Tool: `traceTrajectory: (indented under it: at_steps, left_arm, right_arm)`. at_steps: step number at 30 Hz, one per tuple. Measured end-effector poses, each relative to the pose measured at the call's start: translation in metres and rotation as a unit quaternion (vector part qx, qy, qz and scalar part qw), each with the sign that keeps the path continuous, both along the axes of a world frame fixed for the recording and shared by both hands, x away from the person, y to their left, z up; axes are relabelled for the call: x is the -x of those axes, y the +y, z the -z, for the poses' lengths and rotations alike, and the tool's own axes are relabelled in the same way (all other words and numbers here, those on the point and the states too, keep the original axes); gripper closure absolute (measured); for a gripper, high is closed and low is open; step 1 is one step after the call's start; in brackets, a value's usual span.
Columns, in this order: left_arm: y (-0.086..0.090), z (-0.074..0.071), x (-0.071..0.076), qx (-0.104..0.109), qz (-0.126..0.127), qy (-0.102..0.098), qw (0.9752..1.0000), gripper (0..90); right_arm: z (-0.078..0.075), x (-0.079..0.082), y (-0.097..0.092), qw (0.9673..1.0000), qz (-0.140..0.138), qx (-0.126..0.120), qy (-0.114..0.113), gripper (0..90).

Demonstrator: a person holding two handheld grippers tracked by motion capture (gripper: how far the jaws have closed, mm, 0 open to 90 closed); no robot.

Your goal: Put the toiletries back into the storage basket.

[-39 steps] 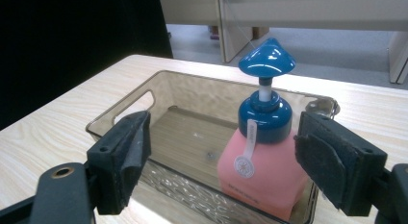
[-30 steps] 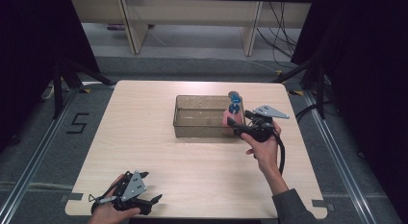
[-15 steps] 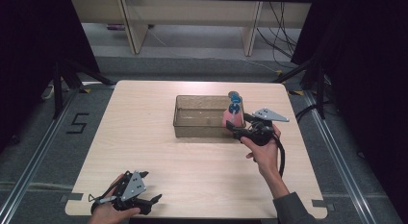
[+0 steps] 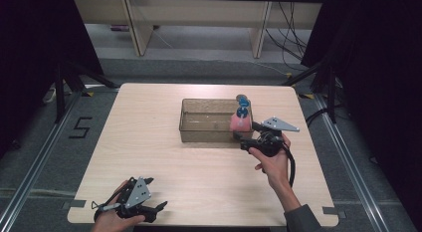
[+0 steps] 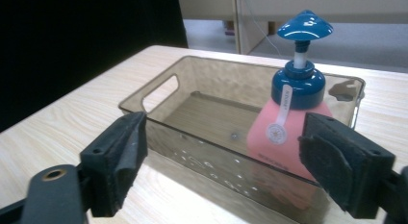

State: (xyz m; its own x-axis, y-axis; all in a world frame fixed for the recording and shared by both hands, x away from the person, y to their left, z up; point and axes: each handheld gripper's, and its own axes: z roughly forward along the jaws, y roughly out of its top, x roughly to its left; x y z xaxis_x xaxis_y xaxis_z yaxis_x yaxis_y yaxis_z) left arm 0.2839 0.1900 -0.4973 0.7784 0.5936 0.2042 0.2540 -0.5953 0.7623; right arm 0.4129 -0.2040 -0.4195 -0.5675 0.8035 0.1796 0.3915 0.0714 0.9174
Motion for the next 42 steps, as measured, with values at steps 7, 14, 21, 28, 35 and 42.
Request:
traceTrajectory:
  at_steps: [7,14,21,28,35,42]
  left_arm:
    - [0.0,0.001,0.0,0.008,0.001,0.004,1.0,14.8]
    - [0.0,0.0,0.0,0.004,0.005,0.006,1.0,14.8]
    - [0.002,-0.001,-0.001,-0.007,0.01,0.005,0.9999,14.8]
    - [0.001,0.0,0.0,-0.001,0.005,0.004,1.0,14.8]
    - [0.002,-0.001,-0.001,-0.007,0.01,0.004,0.9999,14.8]
    - [0.001,0.0,-0.001,0.005,-0.002,0.002,1.0,14.8]
  right_arm:
    - [0.0,0.009,0.0,0.9999,-0.002,-0.012,0.008,15.5]
    - [0.004,0.015,0.0,0.9998,-0.009,-0.018,0.01,15.5]
    - [0.009,0.019,-0.001,0.9999,-0.011,-0.005,0.011,15.6]
    - [0.014,0.023,0.0,0.9997,-0.019,-0.003,0.016,15.7]
    - [0.016,0.028,0.001,0.9995,-0.019,-0.011,0.023,15.7]
    - [0.02,0.032,-0.002,0.9996,-0.023,-0.004,0.017,15.8]
